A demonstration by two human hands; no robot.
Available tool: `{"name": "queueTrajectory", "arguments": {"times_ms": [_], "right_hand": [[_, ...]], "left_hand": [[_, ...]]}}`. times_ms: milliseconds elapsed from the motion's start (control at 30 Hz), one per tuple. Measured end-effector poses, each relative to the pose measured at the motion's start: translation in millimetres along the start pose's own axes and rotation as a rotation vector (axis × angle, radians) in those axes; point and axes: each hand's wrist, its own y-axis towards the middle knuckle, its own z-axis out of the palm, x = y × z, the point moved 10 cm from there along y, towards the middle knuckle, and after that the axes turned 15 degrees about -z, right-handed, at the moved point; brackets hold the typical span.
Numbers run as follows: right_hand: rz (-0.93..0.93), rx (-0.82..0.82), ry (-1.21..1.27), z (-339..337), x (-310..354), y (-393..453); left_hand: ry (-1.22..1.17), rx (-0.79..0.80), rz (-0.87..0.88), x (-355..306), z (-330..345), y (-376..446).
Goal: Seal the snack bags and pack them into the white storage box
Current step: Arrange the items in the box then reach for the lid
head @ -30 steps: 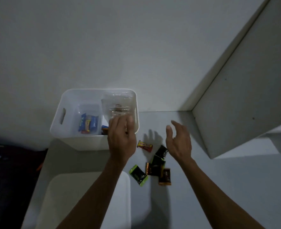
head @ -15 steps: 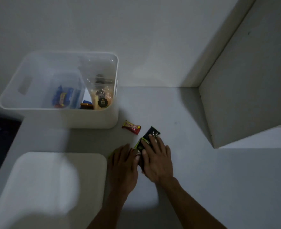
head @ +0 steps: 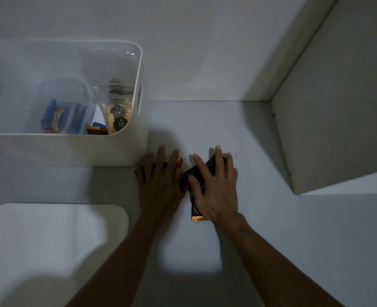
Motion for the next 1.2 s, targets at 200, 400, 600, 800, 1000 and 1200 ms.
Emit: {"name": "queueTrajectory", "arguments": {"times_ms": [200, 400, 600, 800, 1000, 1200], "right_hand": [[-0.148, 0.098, -0.082, 10, 6, 2], [-0.172, 0.112, -0.098, 8, 21, -51], [-0.062, -0.112, -0.154, -6, 8, -60], [0.001, -0.154, -0.275, -14, 3, -35], [-0.084, -0.201, -0.297, -7, 10, -30], [-0.104, -0.314, -0.328, -16, 16, -36]], "left_hand": [[0.058, -0.056, 0.060, -4, 3, 6], [0.021, -0.103, -0.025, 16, -7, -15], [0.085, -0.081, -0.074, 20, -9, -43], [0.044, -0.216, -0.084, 13, -21, -50], [0.049, -0.198, -0.086, 15, -16, -52], [-0.049, -0.260, -0.020, 12, -21, -56]]}}
